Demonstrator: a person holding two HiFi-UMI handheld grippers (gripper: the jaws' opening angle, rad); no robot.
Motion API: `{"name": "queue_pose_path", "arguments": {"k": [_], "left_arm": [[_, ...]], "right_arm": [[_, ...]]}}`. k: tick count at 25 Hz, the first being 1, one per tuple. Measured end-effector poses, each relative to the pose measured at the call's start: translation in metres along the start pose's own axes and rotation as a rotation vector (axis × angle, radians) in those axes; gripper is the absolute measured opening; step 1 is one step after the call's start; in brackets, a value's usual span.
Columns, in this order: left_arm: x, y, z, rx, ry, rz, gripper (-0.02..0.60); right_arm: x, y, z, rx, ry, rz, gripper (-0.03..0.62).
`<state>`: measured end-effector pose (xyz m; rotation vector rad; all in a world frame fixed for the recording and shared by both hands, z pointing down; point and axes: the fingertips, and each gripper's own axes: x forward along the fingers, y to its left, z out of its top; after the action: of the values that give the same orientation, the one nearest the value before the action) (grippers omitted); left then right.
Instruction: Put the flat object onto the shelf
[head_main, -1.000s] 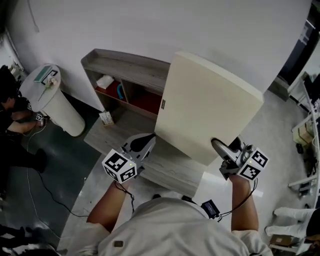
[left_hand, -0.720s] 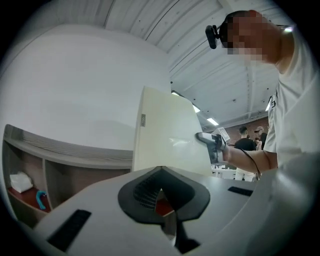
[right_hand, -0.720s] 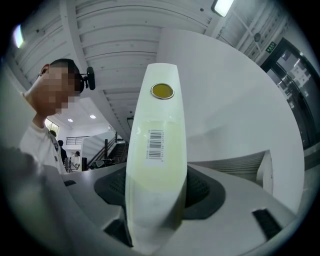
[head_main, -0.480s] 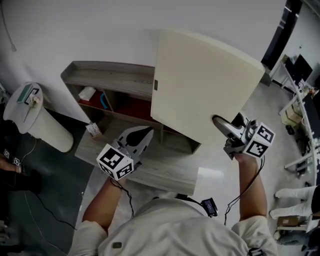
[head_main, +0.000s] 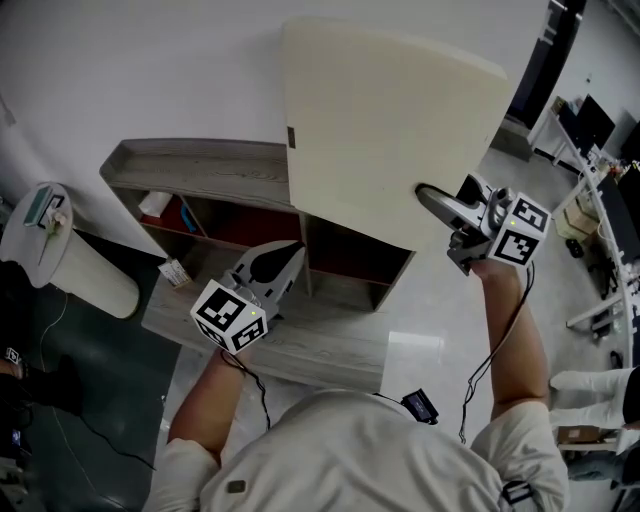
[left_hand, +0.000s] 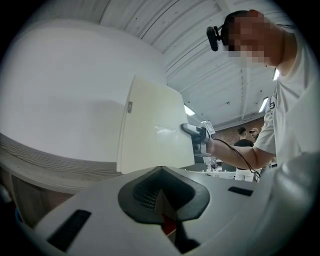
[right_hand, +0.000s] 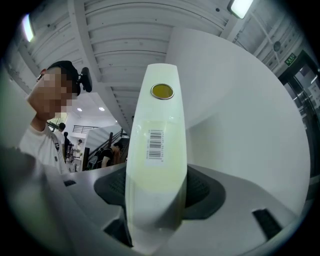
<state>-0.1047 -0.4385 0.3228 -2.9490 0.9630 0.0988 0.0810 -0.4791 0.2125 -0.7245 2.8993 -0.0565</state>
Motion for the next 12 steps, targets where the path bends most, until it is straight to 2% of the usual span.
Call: {"name": "queue_pose_path", "arguments": {"k": [6, 12], "left_arm": [[0.025, 0.008, 0.001, 0.003, -0.006, 0.009, 0.015], [0.047, 0.023, -0.007, -0.006, 0.012, 0.030, 0.015]], "right_arm": [[0.009, -0.030, 0.007, -0.015, -0.008, 0.037, 0.284], [0.020, -0.061, -0.006, -0.013, 0.011, 0.069, 0.284]]}}
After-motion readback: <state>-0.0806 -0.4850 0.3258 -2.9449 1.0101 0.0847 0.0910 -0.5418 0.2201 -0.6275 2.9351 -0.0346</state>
